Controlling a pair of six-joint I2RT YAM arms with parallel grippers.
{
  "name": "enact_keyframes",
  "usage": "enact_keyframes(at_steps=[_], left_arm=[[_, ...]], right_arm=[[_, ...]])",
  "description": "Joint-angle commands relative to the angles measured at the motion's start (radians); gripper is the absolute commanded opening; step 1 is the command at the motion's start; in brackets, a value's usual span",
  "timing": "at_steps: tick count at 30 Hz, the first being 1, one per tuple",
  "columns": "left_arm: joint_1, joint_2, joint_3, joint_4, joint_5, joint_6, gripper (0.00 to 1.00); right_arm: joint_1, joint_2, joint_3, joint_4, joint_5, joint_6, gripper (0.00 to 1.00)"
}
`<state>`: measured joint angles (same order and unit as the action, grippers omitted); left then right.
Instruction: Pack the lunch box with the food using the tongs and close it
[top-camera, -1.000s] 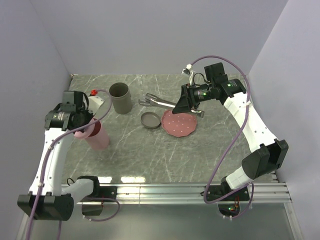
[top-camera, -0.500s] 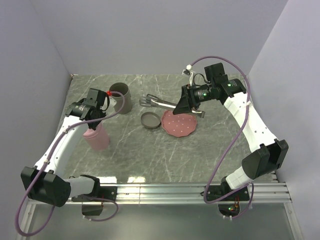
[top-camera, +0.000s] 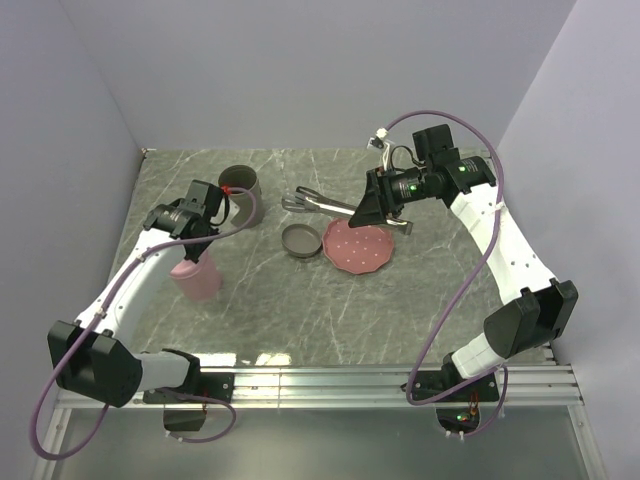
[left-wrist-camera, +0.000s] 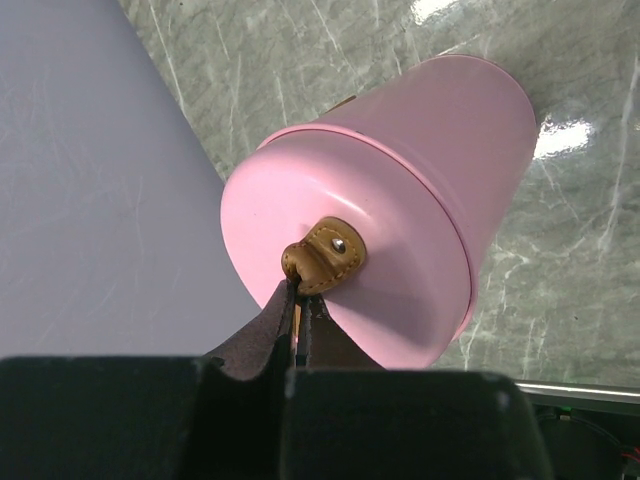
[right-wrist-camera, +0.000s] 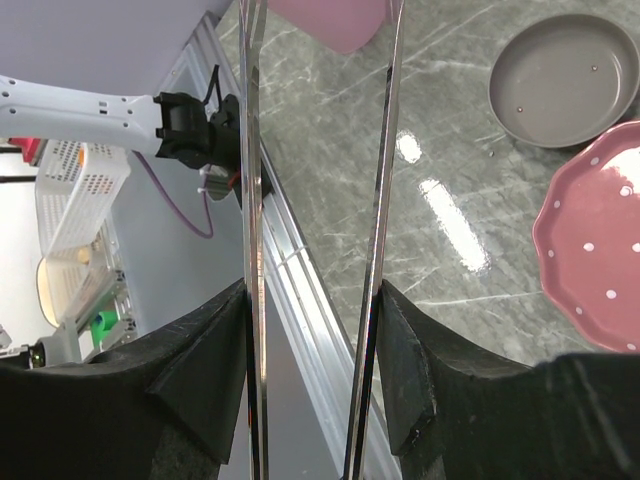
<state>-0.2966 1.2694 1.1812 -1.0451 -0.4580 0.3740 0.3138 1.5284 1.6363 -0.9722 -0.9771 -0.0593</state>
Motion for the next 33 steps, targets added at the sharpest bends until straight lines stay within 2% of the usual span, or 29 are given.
enact_keyframes(at_steps=[1,4,9,12,16,18,23,29,31,33], left_arm=[[-0.006,0.004,-0.017,0.002,0.004,-0.035,0.00],[-0.010,0.011,-0.028,0.003,0.007,-0.040,0.02],[-0.027,0.019,-0.060,0.008,0.024,-0.046,0.10],[-0.029,0.024,-0.081,0.019,0.035,-0.047,0.17],[-0.030,0.028,-0.066,-0.001,0.087,-0.058,0.35],[-0.030,0.027,0.006,-0.032,0.113,-0.073,0.41],[-0.029,0.027,0.211,-0.125,0.228,-0.093,0.66],[-0.029,0.027,0.366,-0.150,0.321,-0.113,0.72],[-0.027,0.004,0.392,-0.132,0.372,-0.115,0.83],[-0.021,-0.024,0.419,-0.093,0.430,-0.124,0.85]], right_arm=[[-0.012,-0.019,0.050,-0.008,-0.029,-0.014,0.56],[-0.010,-0.017,0.051,-0.010,-0.034,-0.014,0.56],[-0.013,-0.014,0.046,-0.013,-0.034,-0.017,0.56],[-0.012,-0.016,0.031,-0.014,-0.032,-0.025,0.56],[-0.013,-0.016,0.020,-0.017,-0.014,-0.043,0.56],[-0.013,-0.014,0.022,-0.022,-0.006,-0.053,0.56],[-0.021,-0.010,0.028,-0.028,0.023,-0.077,0.54],[-0.021,-0.001,0.020,-0.057,0.070,-0.145,0.53],[-0.018,-0.001,0.011,-0.065,0.110,-0.180,0.51],[-0.004,0.001,-0.004,-0.063,0.170,-0.200,0.51]])
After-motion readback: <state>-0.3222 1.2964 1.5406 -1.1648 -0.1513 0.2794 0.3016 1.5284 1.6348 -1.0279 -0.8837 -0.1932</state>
